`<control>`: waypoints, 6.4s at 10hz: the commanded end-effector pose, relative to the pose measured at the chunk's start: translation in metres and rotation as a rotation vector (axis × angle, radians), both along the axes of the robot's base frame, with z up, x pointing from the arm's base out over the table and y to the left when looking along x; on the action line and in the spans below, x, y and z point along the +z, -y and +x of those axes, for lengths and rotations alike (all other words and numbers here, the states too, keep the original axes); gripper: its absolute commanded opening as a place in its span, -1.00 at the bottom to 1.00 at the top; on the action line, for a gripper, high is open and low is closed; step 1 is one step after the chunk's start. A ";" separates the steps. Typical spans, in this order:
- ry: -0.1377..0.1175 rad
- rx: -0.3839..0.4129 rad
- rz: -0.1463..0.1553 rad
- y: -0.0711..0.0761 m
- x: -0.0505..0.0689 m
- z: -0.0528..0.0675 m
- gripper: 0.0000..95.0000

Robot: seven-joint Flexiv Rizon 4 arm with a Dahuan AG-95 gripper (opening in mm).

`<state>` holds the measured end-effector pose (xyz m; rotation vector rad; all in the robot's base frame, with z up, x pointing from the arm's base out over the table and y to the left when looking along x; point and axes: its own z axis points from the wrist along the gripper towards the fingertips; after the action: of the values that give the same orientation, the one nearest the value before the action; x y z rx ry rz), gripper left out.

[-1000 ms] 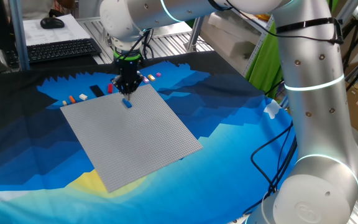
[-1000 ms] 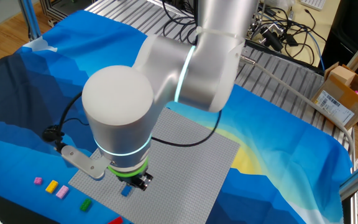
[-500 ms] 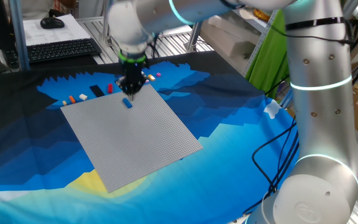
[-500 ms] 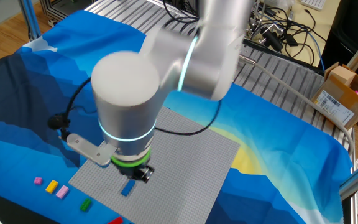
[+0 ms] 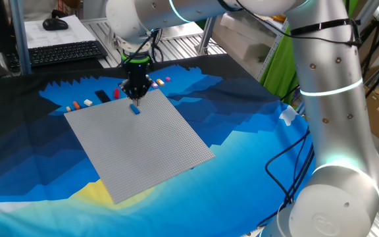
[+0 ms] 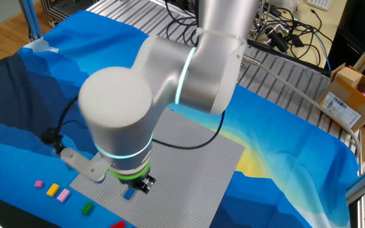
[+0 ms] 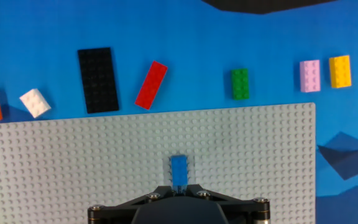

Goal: Stack small Lego blocks randomly, one at a time

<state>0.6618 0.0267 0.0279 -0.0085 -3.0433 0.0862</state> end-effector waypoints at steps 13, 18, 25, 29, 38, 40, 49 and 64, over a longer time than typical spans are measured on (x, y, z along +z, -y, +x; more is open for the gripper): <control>0.022 0.006 0.005 0.013 0.007 0.044 -0.20; 0.021 0.030 0.015 0.035 0.001 0.076 -0.20; 0.023 0.084 0.015 0.061 -0.006 0.094 -0.20; 0.024 0.092 0.033 0.068 -0.013 0.104 -0.60; 0.027 0.101 0.056 0.070 -0.020 0.105 -1.00; 0.026 0.100 0.056 0.070 -0.019 0.105 -1.00; 0.002 -0.007 0.068 0.028 0.010 0.041 -1.00; 0.023 -0.049 0.056 0.001 -0.009 0.005 -1.00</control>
<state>0.6645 0.0253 0.0197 -0.0805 -3.0695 -0.0004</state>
